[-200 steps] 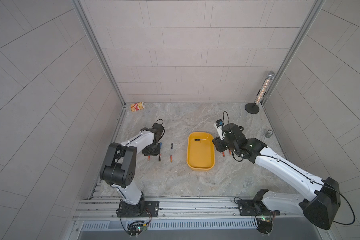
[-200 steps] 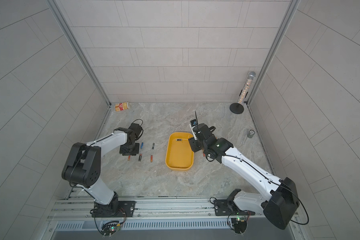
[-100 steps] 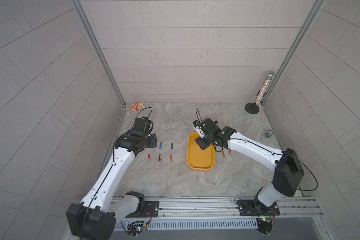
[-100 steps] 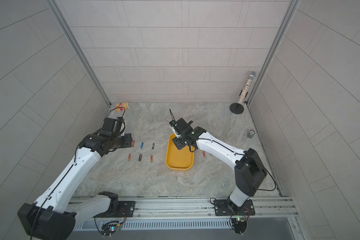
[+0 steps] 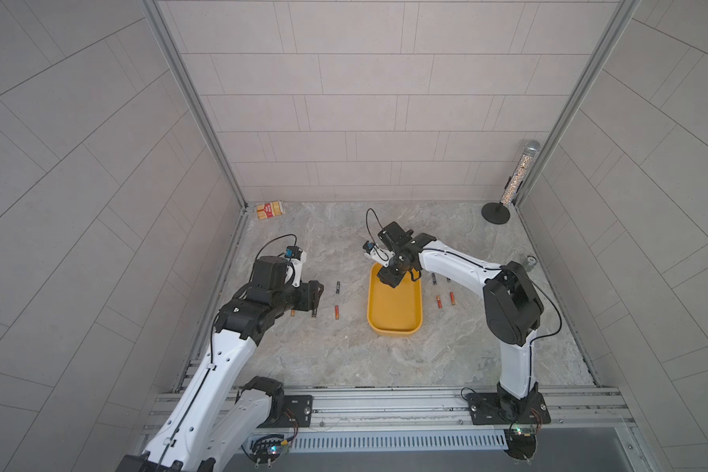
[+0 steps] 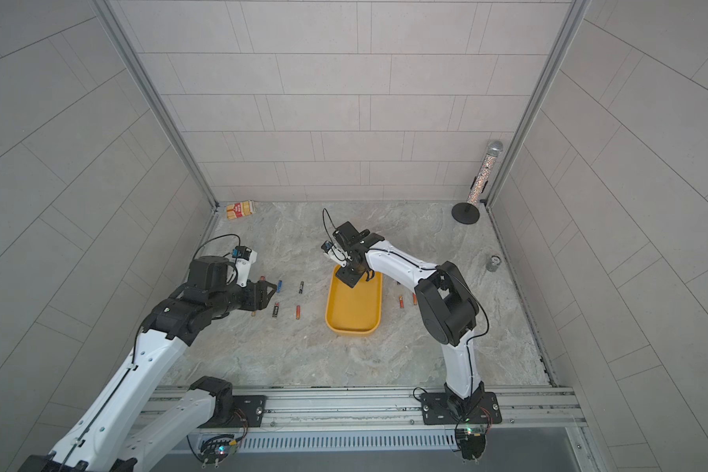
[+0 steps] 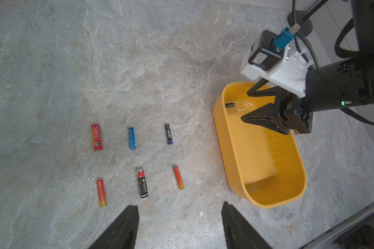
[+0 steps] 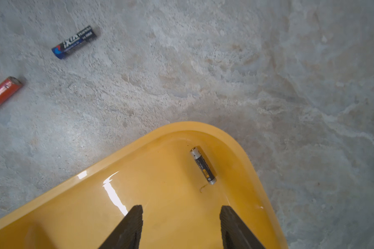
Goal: Take the batteries out of the storage box
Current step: Pick up the battery from the storage box.
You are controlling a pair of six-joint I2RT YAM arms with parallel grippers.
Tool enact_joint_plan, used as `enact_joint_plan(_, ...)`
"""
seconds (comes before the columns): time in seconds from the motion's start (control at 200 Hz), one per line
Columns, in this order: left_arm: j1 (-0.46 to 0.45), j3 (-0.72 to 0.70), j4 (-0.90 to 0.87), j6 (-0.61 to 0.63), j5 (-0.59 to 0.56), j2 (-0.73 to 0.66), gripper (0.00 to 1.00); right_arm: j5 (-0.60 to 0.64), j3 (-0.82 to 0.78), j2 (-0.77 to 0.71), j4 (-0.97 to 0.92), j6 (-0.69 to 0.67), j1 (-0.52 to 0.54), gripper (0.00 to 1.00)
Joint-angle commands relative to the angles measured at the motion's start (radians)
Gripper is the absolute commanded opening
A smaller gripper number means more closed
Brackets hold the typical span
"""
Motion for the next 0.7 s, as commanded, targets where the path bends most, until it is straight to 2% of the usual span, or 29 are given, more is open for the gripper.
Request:
enact_joint_plan(0.0, -0.004, 0.003, 0.036, 0.007, 0.02, 0.008, 0.69, 0.021, 0.014, 0.027, -0.022, -0.12, -0.004, 0.61)
enact_joint_plan(0.395, -0.003, 0.002, 0.042, 0.005, 0.021, 0.017, 0.68, 0.106, -0.079, 0.064, 0.188, -0.224, -0.001, 0.56)
enact_joint_plan(0.696, -0.003, 0.003, 0.037, 0.004, 0.013, 0.027, 0.68, 0.104, -0.043, 0.161, 0.186, -0.254, -0.01, 0.53)
